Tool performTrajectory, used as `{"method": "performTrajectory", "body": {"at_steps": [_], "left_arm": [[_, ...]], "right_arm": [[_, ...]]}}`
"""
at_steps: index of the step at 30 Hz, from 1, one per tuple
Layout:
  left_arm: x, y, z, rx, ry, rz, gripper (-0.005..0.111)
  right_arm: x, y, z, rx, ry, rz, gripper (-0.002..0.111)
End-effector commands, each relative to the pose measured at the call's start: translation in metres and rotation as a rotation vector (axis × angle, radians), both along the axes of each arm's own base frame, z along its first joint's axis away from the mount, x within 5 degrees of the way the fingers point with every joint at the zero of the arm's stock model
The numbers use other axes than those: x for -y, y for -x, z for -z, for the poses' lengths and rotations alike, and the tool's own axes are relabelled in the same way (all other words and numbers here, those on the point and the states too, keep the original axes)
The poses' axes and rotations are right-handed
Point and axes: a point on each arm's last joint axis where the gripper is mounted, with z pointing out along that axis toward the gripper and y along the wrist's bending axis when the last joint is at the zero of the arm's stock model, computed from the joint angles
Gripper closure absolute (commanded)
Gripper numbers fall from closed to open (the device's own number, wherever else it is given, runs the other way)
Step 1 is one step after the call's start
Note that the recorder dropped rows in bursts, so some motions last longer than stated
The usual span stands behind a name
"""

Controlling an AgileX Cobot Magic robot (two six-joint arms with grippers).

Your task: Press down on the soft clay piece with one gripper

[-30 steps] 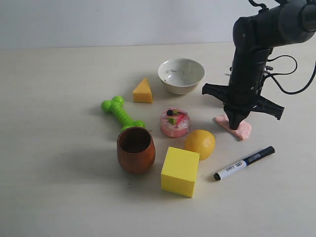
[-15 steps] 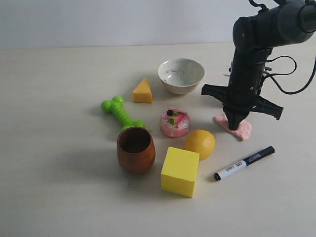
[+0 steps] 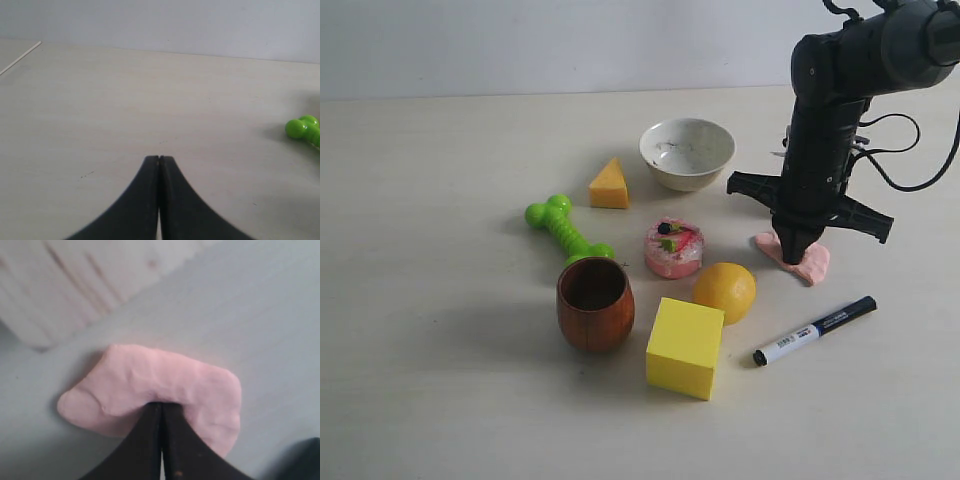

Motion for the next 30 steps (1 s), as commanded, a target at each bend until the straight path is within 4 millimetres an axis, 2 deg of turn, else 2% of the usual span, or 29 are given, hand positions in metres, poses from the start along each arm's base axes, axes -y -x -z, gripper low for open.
{"method": "performTrajectory", "body": {"at_steps": [1,24,30], "left_arm": [[0.0,0.0,-0.002,0.017,0.008,0.004,0.107],[0.0,0.0,-0.002,0.017,0.008,0.004,0.107],[0.0,0.0,-0.002,0.017,0.008,0.004,0.107]], "right_arm": [[0.002,0.008,0.011,-0.054,0.007,0.001,0.108],[0.004,0.005,-0.051,0.134,-0.023,-0.035,0.108],[-0.024,0.009,-0.072,0.269,-0.044,-0.257,0.108]]}}
